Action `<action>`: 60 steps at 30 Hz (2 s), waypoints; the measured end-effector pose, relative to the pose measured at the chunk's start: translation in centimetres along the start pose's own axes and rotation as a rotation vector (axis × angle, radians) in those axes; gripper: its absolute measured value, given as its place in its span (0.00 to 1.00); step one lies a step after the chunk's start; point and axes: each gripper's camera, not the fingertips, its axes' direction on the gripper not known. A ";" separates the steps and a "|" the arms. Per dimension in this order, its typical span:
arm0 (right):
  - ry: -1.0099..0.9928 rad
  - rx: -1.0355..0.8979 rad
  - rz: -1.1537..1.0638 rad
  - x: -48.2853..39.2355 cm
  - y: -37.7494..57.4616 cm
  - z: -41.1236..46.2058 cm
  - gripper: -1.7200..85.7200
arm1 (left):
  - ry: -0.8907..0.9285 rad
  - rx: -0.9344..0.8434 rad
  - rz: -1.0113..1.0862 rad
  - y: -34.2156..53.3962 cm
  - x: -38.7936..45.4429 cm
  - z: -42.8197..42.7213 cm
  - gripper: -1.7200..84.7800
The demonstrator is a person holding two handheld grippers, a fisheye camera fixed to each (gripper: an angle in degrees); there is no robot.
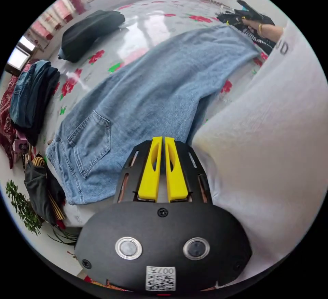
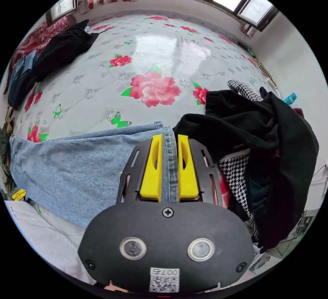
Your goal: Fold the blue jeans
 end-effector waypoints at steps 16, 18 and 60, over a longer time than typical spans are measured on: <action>0.126 0.080 -0.166 -1.2 -5.7 -2.9 0.05 | -0.214 -0.058 0.137 0.7 4.0 -0.3 0.01; 0.153 -0.103 -0.112 -0.1 -6.1 1.5 0.06 | -0.249 -0.063 0.164 0.6 4.5 -0.6 0.01; -0.977 0.582 0.948 36.8 21.1 -7.4 0.02 | 0.462 0.558 -1.570 16.6 -32.3 -19.3 0.17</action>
